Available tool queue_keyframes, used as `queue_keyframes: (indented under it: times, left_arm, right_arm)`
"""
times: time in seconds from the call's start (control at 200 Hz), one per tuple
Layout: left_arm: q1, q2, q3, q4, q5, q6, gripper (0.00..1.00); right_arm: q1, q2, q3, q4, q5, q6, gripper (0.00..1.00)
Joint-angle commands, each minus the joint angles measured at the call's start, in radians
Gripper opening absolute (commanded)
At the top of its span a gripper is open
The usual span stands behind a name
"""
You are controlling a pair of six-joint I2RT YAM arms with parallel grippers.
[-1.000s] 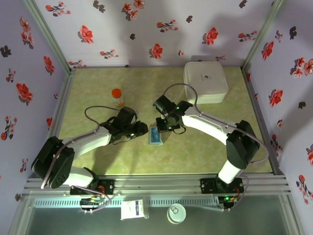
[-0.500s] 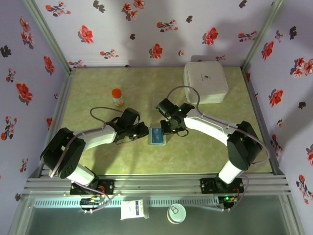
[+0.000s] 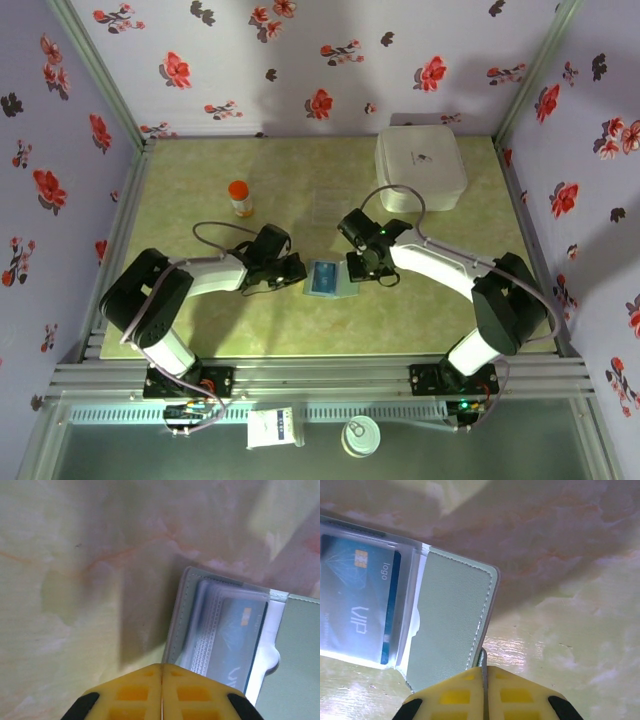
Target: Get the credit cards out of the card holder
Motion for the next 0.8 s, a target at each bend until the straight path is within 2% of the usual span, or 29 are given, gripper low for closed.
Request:
queue_keyframes:
  times: [0.0,0.23,0.55,0.8]
  left_arm:
    - [-0.012,0.020,0.010,0.027,0.018,-0.014,0.06]
    - [-0.011,-0.003,-0.001,-0.022,-0.028,-0.015,0.05]
    - [0.011,-0.116,-0.042,-0.092,-0.058,-0.011,0.05]
    - [0.023,-0.101,-0.045,-0.143,-0.075,-0.001,0.04]
  right_arm:
    - [-0.012,-0.023,-0.032,0.031,0.007,0.011,0.02]
    - [-0.017,0.017,-0.060,0.095,-0.012,0.015,0.00]
    - [-0.017,0.082,-0.075,0.253,-0.119,0.037,0.00]
    - [-0.017,0.123,-0.076,0.289,-0.126,0.042,0.00]
